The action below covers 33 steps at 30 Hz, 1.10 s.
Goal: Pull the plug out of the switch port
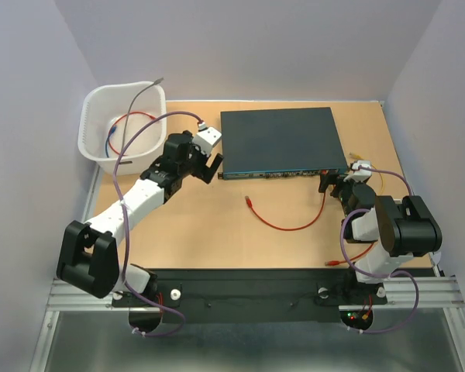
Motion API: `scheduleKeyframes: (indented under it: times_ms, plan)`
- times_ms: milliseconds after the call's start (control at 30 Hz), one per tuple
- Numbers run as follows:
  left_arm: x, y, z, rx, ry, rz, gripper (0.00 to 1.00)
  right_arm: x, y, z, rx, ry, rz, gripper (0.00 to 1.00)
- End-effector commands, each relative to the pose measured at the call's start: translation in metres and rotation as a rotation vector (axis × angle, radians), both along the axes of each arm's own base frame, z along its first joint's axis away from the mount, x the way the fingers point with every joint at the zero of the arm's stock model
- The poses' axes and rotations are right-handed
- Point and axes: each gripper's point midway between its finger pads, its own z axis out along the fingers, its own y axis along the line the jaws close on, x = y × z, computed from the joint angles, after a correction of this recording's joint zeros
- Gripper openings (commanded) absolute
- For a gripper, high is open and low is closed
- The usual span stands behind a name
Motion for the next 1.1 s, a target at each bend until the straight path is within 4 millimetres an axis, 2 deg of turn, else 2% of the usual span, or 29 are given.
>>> scheduleKeyframes:
  times_ms: [0,67,100,133,167,267,333,400,433,467,500,533,567,600,633,667,733,800,900,933,967,1067]
  plan:
    - [0.014,-0.012,0.041,-0.083,-0.093,-0.009,0.99,0.003,0.0,0.012,-0.007,-0.045,0.002,1.0]
    - [0.015,-0.017,0.061,-0.11,-0.133,-0.035,0.99,0.002,0.0,0.012,-0.007,-0.042,0.002,1.0]
    - [0.016,-0.02,0.079,-0.154,-0.159,-0.033,0.99,0.003,0.0,0.012,-0.006,-0.045,0.002,1.0]
    - [0.016,-0.02,0.079,-0.155,-0.159,-0.032,0.99,0.003,0.0,0.012,-0.007,-0.045,0.002,1.0]
    - [0.017,-0.024,0.096,-0.19,-0.185,-0.043,0.99,0.003,0.0,0.012,-0.007,-0.044,0.002,1.0]
    - [0.025,-0.031,0.127,-0.28,-0.235,-0.07,0.99,0.003,0.0,0.012,-0.007,-0.045,0.002,1.0]
    - [0.028,-0.04,0.13,-0.247,-0.265,-0.147,0.99,0.003,0.0,0.012,-0.007,-0.044,0.002,1.0]
    - [0.041,-0.046,0.128,-0.242,-0.252,-0.146,0.99,0.003,0.0,0.012,-0.006,-0.044,0.002,1.0]
    - [0.048,-0.047,0.122,-0.231,-0.238,-0.129,0.99,0.003,0.0,0.012,-0.006,-0.042,0.003,1.0]
    - [0.061,-0.051,0.108,-0.198,-0.193,-0.115,0.99,0.003,0.0,0.011,-0.005,-0.036,0.003,1.0]
    - [0.068,-0.052,0.1,-0.171,-0.176,-0.1,0.99,0.01,0.0,0.02,-0.003,-0.048,0.003,1.0]
    - [0.083,-0.057,0.089,-0.145,-0.148,-0.092,0.99,0.008,0.001,0.02,-0.005,0.009,0.01,1.0]
    - [0.086,-0.057,0.075,-0.118,-0.1,-0.081,0.99,0.014,0.002,0.025,0.001,0.048,0.011,1.0]
    - [0.089,-0.063,0.067,-0.108,-0.075,-0.096,0.99,0.019,0.0,0.032,0.094,0.094,-0.036,1.0]
    - [0.092,-0.068,0.06,-0.098,-0.062,-0.105,0.99,0.04,-0.004,0.066,0.136,0.072,-0.071,1.0]
    - [0.096,-0.074,0.047,-0.075,-0.028,-0.111,0.98,0.032,0.001,0.049,0.206,0.207,-0.066,0.99]
    - [0.097,-0.082,0.037,-0.059,-0.01,-0.123,0.98,0.032,0.016,0.051,0.288,0.304,-0.012,0.98]
    - [0.098,-0.091,0.028,-0.034,-0.009,-0.134,0.98,0.025,0.027,0.048,0.42,0.393,0.033,0.92]
    - [0.1,-0.099,0.014,0.016,-0.005,-0.139,0.98,0.012,0.021,0.033,0.613,0.466,-0.005,0.8]
    - [0.097,-0.106,0.007,0.029,0.003,-0.153,0.98,0.009,0.001,0.028,0.674,0.467,-0.062,0.72]
    - [0.095,-0.108,0.001,0.043,0.015,-0.162,0.98,0.006,-0.004,0.023,0.716,0.48,-0.078,0.69]
    - [0.087,-0.118,-0.018,0.084,0.048,-0.195,0.98,0.006,-0.003,0.01,0.765,0.525,-0.044,0.57]
